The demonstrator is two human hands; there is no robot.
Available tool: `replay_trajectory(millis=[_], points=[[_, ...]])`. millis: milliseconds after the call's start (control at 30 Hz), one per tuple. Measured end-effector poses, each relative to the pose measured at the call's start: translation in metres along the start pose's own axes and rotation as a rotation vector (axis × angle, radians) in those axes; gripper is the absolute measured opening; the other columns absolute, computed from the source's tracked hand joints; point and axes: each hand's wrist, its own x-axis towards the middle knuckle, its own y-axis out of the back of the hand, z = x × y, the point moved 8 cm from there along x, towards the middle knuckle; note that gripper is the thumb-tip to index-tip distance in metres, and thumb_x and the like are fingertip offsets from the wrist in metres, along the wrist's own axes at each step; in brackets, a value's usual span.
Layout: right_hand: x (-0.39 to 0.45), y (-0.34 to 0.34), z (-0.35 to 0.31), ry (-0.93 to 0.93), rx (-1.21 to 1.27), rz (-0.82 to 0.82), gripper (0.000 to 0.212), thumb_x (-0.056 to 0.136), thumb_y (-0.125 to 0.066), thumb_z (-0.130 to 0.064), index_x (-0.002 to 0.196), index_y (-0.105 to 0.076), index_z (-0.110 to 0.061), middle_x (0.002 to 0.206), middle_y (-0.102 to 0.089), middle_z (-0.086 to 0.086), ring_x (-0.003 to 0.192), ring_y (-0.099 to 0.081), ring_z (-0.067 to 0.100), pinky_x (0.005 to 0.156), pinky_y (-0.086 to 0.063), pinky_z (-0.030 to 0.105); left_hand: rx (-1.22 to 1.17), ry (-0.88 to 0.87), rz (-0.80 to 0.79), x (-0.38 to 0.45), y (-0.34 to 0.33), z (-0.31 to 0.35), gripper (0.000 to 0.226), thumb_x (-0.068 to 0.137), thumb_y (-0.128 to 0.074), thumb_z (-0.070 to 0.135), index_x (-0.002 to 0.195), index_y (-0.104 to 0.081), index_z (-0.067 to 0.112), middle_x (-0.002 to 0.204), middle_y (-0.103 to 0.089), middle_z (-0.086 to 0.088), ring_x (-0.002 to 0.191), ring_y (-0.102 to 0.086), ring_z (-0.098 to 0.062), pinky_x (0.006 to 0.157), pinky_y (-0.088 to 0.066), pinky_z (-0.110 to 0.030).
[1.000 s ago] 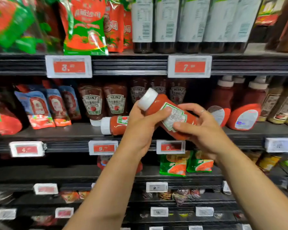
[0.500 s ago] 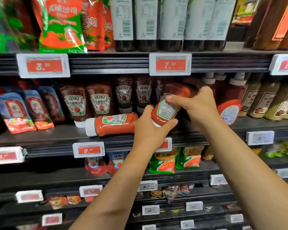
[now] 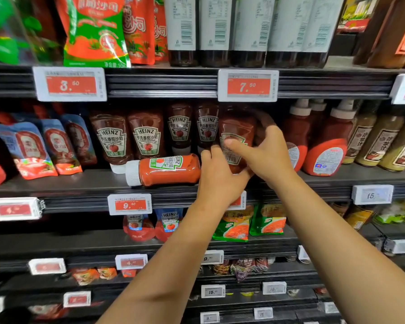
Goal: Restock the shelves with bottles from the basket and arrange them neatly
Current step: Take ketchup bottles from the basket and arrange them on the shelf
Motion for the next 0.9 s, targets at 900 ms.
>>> replay_trajectory(millis=[900], points=[[-0.021, 0.006, 0.049, -0.202, -0.038, -0.078, 0.066, 0.079, -0.084, -0.041, 0.133, -0.050, -0.026, 0.121, -0.067, -0.009, 0.110, -0.065, 0.004, 0.095, -0.056, 0.033, 0.307, -0.195, -0.235, 0.034, 0.042, 0.039, 0.047, 0.082, -0.078, 0.049, 0.117, -0.066, 0.021, 0.106, -0.069, 0.004, 0.093, -0.064, -0.011, 0.069, -0.047, -0.017]])
